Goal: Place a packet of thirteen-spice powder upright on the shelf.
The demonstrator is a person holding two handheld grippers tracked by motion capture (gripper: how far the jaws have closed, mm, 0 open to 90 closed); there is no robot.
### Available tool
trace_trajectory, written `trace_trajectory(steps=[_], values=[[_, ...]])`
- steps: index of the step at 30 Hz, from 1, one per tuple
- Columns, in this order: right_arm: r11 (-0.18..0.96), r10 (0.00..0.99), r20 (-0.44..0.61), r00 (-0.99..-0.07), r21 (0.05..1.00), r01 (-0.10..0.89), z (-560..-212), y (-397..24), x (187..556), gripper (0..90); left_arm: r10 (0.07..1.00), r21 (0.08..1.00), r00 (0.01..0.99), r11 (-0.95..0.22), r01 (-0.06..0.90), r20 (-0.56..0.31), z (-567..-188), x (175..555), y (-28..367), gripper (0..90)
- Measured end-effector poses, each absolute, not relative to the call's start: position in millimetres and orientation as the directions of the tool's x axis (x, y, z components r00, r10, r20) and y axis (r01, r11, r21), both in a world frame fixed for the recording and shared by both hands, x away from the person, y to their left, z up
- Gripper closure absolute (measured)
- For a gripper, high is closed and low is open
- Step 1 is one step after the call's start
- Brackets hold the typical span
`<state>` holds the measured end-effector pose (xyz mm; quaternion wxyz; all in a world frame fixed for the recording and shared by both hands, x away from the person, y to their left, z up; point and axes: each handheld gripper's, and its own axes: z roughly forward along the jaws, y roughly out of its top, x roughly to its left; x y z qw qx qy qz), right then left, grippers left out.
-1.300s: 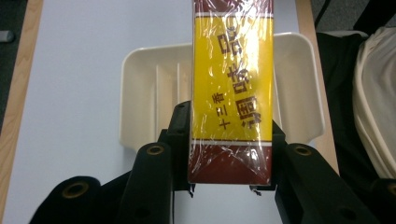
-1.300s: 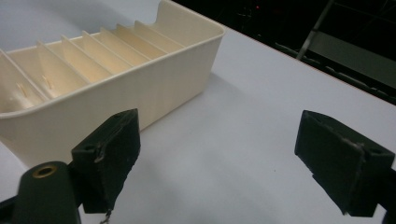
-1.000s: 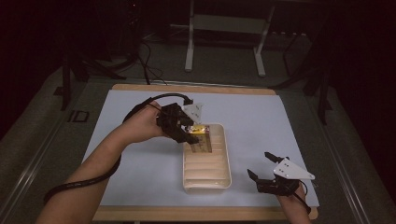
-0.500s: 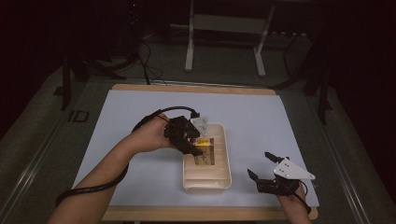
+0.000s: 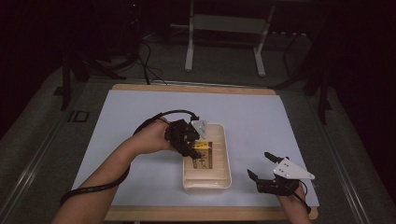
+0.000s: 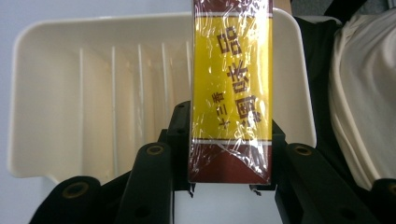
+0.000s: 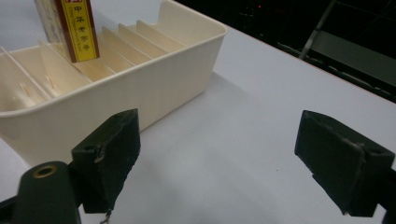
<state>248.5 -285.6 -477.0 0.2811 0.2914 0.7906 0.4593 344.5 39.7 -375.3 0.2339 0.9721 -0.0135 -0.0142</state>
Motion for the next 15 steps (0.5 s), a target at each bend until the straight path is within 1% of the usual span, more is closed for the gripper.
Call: trace_trajectory(steps=[3,12,15], values=[[0.408,0.718,-0.177,-0.673,0.891,0.201,-476.9,-285.4,248.3,14.3,-0.036,0.445,0.999,-0.895,-0.025,-0.017,-378.3,344.5,39.2,67.6],[0.41,0.718,-0.178,-0.673,0.89,0.202,-477.0,-285.2,248.1,14.3,-0.023,0.464,1.0,-0.886,-0.011,-0.018,-387.5,345.5,42.1,67.5],[0.41,0.717,-0.177,-0.674,0.889,0.202,-477.1,-285.4,248.2,14.3,-0.019,0.486,1.0,-0.874,-0.014,-0.005,-396.3,342.6,42.9,67.4]])
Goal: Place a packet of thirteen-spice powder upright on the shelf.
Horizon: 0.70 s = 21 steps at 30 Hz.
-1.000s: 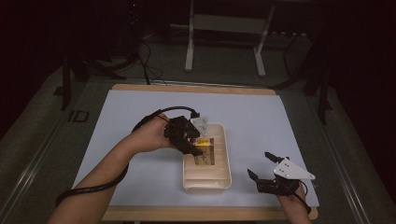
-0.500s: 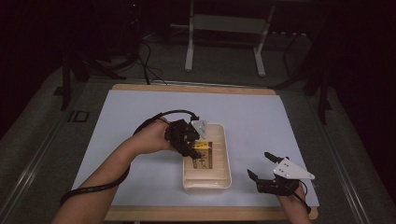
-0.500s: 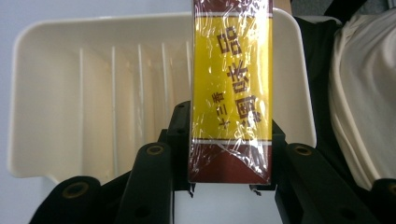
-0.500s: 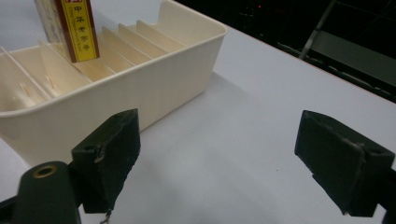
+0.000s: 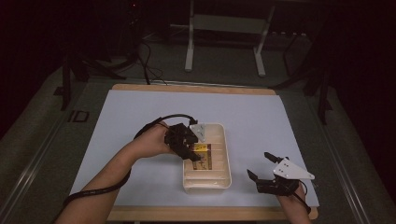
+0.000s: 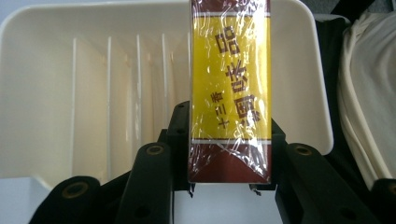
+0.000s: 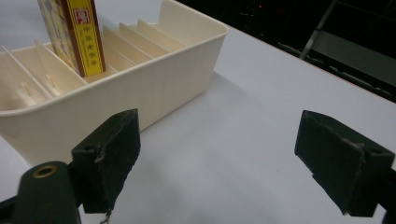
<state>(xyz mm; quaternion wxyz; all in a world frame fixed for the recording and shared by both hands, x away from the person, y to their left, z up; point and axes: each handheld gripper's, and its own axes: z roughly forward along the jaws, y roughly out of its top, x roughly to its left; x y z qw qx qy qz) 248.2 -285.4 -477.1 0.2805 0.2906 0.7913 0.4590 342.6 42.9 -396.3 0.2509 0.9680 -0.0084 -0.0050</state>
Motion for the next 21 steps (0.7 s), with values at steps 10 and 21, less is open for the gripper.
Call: trace_trajectory(steps=[10,21], values=[[0.409,0.717,-0.176,-0.675,0.89,0.202,-477.1,-284.6,248.2,14.3,-0.009,0.565,1.0,-0.825,-0.01,0.005,-418.0,338.6,51.1,67.3],[0.409,0.716,-0.173,-0.677,0.889,0.205,-477.9,-285.1,248.9,14.3,0.005,0.632,1.0,-0.774,0.022,-0.029,-438.1,342.8,47.7,66.9]])
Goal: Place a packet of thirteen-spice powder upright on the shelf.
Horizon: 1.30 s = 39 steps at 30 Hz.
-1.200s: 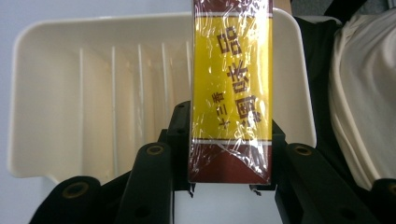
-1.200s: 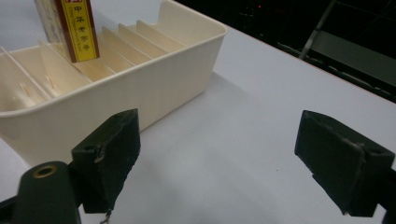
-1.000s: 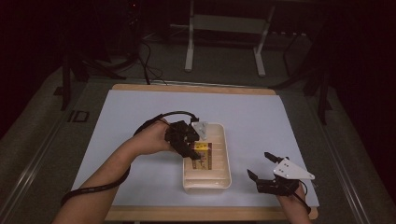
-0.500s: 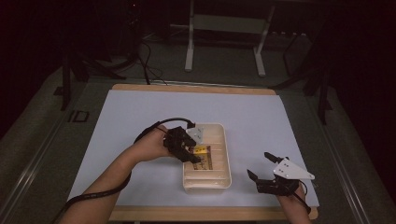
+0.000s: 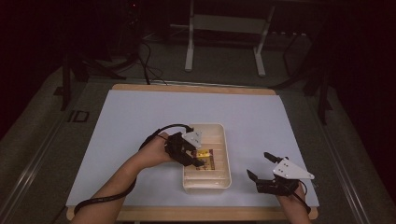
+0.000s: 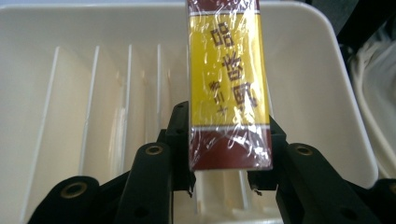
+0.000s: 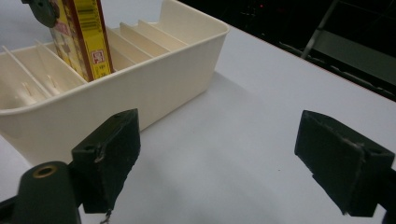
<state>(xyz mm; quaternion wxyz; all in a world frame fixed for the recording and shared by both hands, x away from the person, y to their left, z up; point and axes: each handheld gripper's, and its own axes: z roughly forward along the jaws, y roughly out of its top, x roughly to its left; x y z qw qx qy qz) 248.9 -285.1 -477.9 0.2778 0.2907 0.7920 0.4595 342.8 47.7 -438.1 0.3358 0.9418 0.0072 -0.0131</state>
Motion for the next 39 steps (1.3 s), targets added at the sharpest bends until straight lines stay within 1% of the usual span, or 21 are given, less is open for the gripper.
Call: trace_trajectory(steps=[3,8,9,12,13,14,15,19,20,26,32,35,39], values=[[0.408,0.715,-0.171,-0.678,0.889,0.207,-478.0,-284.9,249.0,14.3,-0.007,0.643,1.0,-0.766,0.004,-0.015,-442.1,341.2,44.1,65.5],[0.408,0.716,-0.172,-0.677,0.89,0.205,-477.5,-285.6,248.4,14.3,-0.009,0.646,1.0,-0.763,0.005,-0.018,-447.1,341.4,42.2,62.3],[0.406,0.716,-0.17,-0.677,0.89,0.206,-477.6,-285.6,248.4,14.3,-0.01,0.654,1.0,-0.756,0.01,-0.027,-447.7,341.4,42.6,59.9],[0.407,0.715,-0.171,-0.678,0.891,0.204,-477.7,-285.4,248.5,14.3,-0.008,0.662,0.999,-0.749,0.025,-0.047,-447.8,341.0,43.8,58.1],[0.407,0.714,-0.171,-0.679,0.891,0.203,-477.7,-285.4,248.6,14.3,0.018,0.664,0.996,-0.744,0.07,-0.086,-446.6,341.8,44.6,58.1],[0.407,0.715,-0.171,-0.678,0.89,0.204,-477.7,-285.2,248.7,14.3,0.017,0.66,0.995,-0.747,0.08,-0.1,-445.6,342.9,45.0,54.0],[0.408,0.715,-0.171,-0.678,0.89,0.205,-477.8,-285.1,248.7,14.3,0.02,0.661,0.994,-0.746,0.088,-0.11,-444.3,343.2,45.7,53.9],[0.407,0.715,-0.17,-0.678,0.89,0.206,-477.7,-285.1,248.8,14.3,0.021,0.677,0.996,-0.732,0.078,-0.092,-437.6,341.8,50.0,53.6],[0.407,0.715,-0.171,-0.678,0.89,0.205,-477.7,-285.0,248.7,14.3,0.027,0.681,0.996,-0.728,0.08,-0.088,-436.0,341.0,50.7,51.9],[0.408,0.714,-0.171,-0.679,0.89,0.205,-477.6,-284.7,248.6,14.3,0.034,0.69,0.998,-0.721,0.065,-0.059,-428.4,336.8,56.3,51.9],[0.409,0.714,-0.174,-0.678,0.89,0.203,-477.5,-284.8,248.7,14.3,0.06,0.713,0.997,-0.696,0.081,-0.055,-420.7,337.5,66.8,51.9],[0.41,0.713,-0.174,-0.679,0.89,0.202,-477.4,-284.4,248.6,14.4,0.072,0.722,0.995,-0.685,0.099,-0.068,-418.9,338.1,70.7,51.9],[0.408,0.714,-0.173,-0.678,0.89,0.203,-477.2,-284.6,248.3,14.3,0.087,0.733,0.995,-0.673,0.098,-0.053,-416.2,336.8,75.5,51.9]])
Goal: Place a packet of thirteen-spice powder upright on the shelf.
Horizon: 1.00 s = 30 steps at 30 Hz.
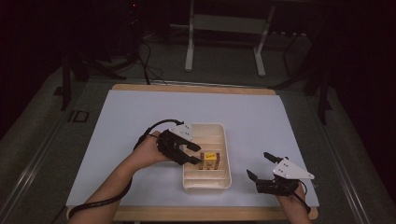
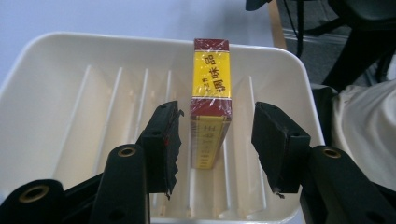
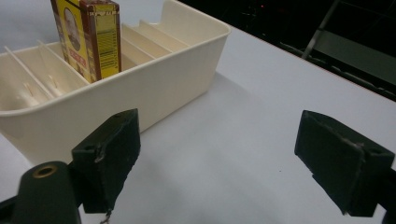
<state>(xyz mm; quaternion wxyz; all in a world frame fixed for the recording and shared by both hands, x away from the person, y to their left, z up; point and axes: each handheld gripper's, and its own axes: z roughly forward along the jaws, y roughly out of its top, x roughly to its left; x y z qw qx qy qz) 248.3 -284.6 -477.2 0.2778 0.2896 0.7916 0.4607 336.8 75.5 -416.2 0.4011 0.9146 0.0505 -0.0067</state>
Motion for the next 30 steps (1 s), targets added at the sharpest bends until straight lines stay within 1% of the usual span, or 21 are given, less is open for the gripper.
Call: trace_trajectory(steps=[7,8,9,11,13,14,16,18,20,22,24,25,26,28,30], values=[[0.409,0.713,-0.174,-0.679,0.89,0.201,-477.3,-284.3,248.3,14.3,0.132,0.755,0.991,-0.647,0.105,-0.024,-408.6,335.2,87.8,51.7],[0.409,0.714,-0.174,-0.678,0.89,0.202,-477.3,-284.5,248.5,14.3,0.138,0.759,0.99,-0.643,0.105,-0.019,-407.2,334.7,89.8,49.3],[0.409,0.715,-0.173,-0.678,0.889,0.205,-477.4,-284.6,248.6,14.3,0.138,0.763,0.99,-0.637,0.109,-0.026,-405.8,333.7,91.7,49.0],[0.41,0.713,-0.176,-0.678,0.889,0.201,-477.4,-284.3,248.7,14.3,0.156,0.77,0.988,-0.629,0.108,-0.011,-403.5,330.2,95.0,48.9],[0.411,0.713,-0.176,-0.679,0.889,0.201,-477.2,-283.9,248.4,14.3,0.162,0.774,0.987,-0.622,0.119,-0.022,-402.0,328.8,98.0,47.9],[0.412,0.713,-0.177,-0.678,0.889,0.201,-477.2,-283.8,248.4,14.3,0.178,0.775,0.984,-0.619,0.128,-0.021,-401.6,328.1,99.4,44.0],[0.411,0.713,-0.176,-0.678,0.889,0.202,-477.2,-283.8,248.5,14.3,0.196,0.776,0.98,-0.616,0.137,-0.017,-401.4,327.0,103.1,41.3],[0.41,0.714,-0.176,-0.678,0.889,0.202,-477.1,-283.9,248.3,14.4,0.227,0.796,0.974,-0.587,0.148,-0.014,-401.2,325.6,108.9,36.9],[0.409,0.715,-0.175,-0.677,0.89,0.201,-476.9,-284.4,248.2,14.3,0.265,0.813,0.964,-0.561,0.159,-0.005,-401.0,324.8,114.4,35.3],[0.408,0.716,-0.175,-0.676,0.89,0.203,-476.8,-284.6,248.0,14.3,0.316,0.826,0.949,-0.535,0.176,0.002,-401.0,323.4,119.6,28.4],[0.409,0.716,-0.175,-0.676,0.89,0.203,-477.0,-284.5,248.1,14.3,0.347,0.831,0.938,-0.523,0.189,0.005,-401.3,322.7,123.2,23.6],[0.409,0.716,-0.176,-0.676,0.89,0.202,-477.1,-284.3,248.4,14.3,0.348,0.83,0.937,-0.525,0.191,0.004,-402.0,322.6,125.3,20.3],[0.409,0.716,-0.176,-0.676,0.89,0.202,-477.1,-284.3,248.4,14.3,0.348,0.83,0.937,-0.525,0.191,0.004,-402.0,322.6,125.3,12.6],[0.41,0.716,-0.176,-0.676,0.889,0.203,-477.0,-283.9,248.2,14.3,0.363,0.835,0.932,-0.512,0.202,-0.003,-402.5,321.9,130.4,12.3],[0.409,0.716,-0.176,-0.675,0.89,0.202,-476.9,-284.0,248.0,14.3,0.388,0.833,0.922,-0.509,0.216,-0.002,-402.1,322.1,133.4,7.0]])
